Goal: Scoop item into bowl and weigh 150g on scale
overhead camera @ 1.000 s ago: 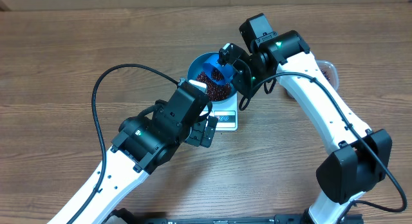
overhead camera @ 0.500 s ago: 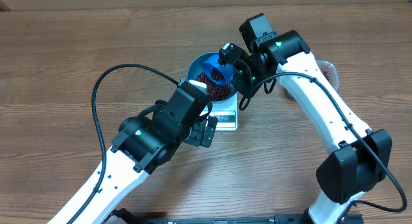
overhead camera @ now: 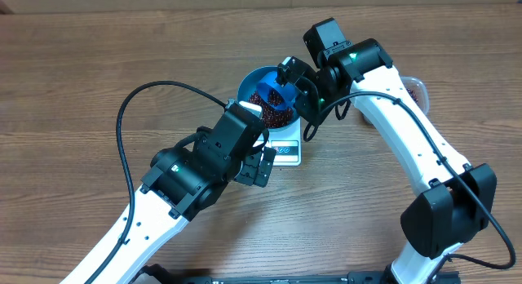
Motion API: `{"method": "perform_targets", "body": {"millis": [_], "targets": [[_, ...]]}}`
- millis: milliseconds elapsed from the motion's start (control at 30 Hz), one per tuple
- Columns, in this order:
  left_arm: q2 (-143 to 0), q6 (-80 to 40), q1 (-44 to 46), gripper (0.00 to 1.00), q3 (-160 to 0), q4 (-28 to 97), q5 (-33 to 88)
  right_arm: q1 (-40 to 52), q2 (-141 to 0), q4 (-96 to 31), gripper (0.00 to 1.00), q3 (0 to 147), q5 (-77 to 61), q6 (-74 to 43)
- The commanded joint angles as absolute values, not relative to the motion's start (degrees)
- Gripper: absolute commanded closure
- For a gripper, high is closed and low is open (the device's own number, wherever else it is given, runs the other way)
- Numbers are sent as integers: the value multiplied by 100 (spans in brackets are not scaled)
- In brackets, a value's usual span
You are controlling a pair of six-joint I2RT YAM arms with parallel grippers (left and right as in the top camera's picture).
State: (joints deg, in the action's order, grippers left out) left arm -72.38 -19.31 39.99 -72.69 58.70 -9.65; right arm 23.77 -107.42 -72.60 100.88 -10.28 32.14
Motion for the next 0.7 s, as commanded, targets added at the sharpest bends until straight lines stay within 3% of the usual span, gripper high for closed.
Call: {"method": "perform_targets", "body": {"millis": [0, 667], "targets": [[-7161, -1949, 3966, 0, -7290, 5850, -952, 2388, -10501, -7284, 96, 10250, -1170, 3336], [-7161, -1949, 3966, 0, -7290, 5848, -952, 2383, -10501, -7205, 96, 10250, -1177, 3323]]}}
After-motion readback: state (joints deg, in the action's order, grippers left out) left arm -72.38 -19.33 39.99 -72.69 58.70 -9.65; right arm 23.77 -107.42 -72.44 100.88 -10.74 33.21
